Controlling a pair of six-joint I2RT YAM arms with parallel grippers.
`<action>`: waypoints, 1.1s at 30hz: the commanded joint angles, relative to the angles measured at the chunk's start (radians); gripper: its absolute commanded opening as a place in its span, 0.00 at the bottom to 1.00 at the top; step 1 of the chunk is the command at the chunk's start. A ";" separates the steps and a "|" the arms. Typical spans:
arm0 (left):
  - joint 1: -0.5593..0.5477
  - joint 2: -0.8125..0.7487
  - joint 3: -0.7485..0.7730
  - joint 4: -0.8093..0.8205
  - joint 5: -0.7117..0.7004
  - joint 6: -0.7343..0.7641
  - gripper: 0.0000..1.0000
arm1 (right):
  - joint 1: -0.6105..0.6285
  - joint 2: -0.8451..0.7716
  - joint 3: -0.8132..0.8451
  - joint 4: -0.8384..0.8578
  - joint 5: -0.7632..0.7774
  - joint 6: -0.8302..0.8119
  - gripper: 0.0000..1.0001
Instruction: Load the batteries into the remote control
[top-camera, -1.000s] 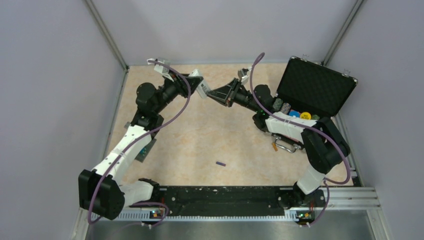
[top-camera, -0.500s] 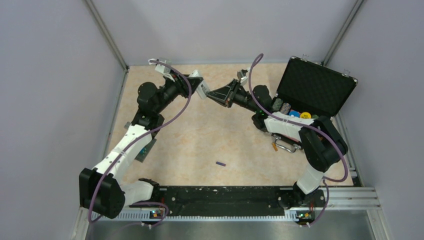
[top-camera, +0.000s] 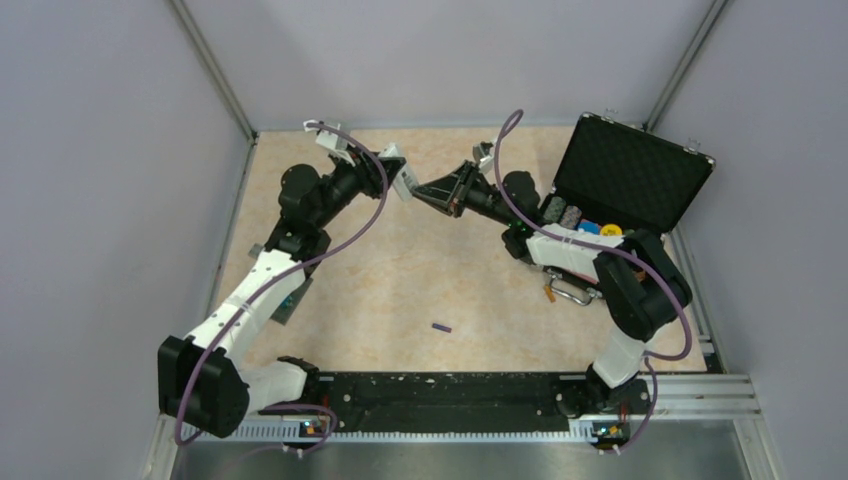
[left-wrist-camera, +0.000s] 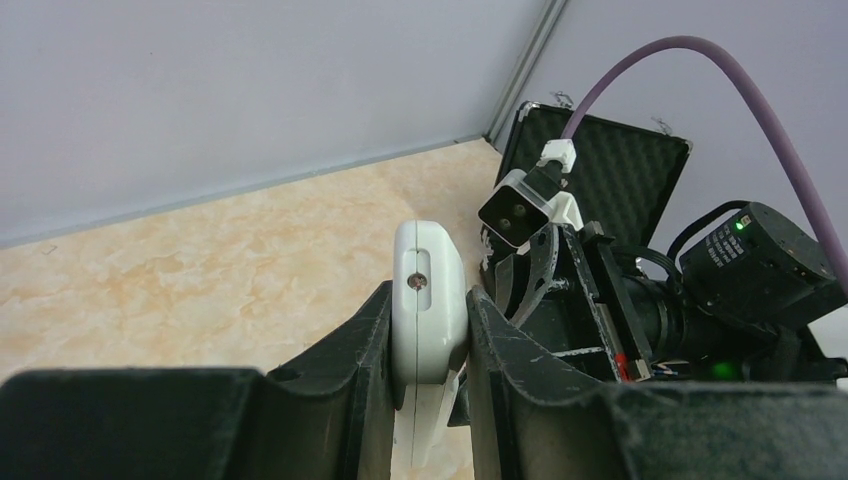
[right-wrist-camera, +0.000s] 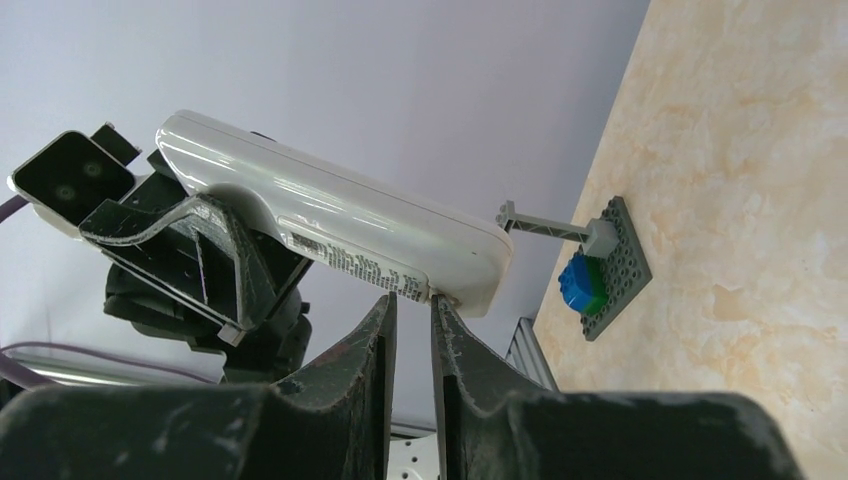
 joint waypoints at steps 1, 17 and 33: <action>-0.046 0.006 -0.028 -0.117 0.064 0.006 0.00 | 0.021 -0.012 0.043 0.155 0.016 0.022 0.17; -0.047 0.010 -0.045 -0.164 0.036 0.060 0.00 | 0.018 0.004 0.043 0.196 0.013 0.064 0.00; -0.045 -0.023 -0.079 -0.239 -0.107 0.151 0.00 | 0.014 -0.031 -0.002 0.161 0.033 0.062 0.00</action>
